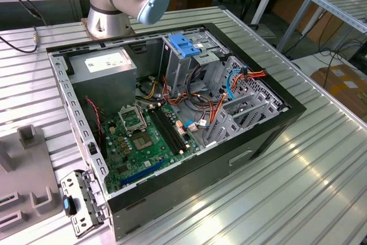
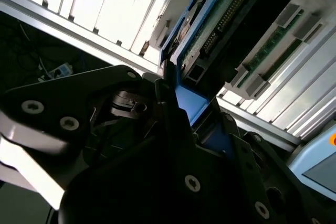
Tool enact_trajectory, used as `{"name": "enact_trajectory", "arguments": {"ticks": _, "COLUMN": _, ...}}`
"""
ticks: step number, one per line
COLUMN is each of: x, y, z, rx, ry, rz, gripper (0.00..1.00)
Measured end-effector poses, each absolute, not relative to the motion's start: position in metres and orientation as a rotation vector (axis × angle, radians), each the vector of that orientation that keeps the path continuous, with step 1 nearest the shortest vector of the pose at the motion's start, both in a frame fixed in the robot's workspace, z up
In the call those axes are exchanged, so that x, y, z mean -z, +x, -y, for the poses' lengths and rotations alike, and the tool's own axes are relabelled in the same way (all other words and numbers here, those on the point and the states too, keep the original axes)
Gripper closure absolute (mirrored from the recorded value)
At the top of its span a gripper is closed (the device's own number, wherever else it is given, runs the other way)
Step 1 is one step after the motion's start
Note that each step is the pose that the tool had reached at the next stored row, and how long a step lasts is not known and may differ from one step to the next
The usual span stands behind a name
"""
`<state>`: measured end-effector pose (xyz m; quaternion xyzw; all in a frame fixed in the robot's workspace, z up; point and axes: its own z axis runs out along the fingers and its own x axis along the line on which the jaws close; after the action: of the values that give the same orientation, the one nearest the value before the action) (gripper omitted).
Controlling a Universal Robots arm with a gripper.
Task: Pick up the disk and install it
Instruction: 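Pick up the disk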
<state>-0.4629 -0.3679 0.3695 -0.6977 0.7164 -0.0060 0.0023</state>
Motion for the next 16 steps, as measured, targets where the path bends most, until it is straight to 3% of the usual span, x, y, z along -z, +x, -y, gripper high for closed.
{"name": "enact_trajectory", "arguments": {"ticks": 16, "x": -0.431, "y": -0.463, "z": 0.368, "rx": 0.018, "ry": -2.189, "rz": -2.248, "gripper": 0.63}}
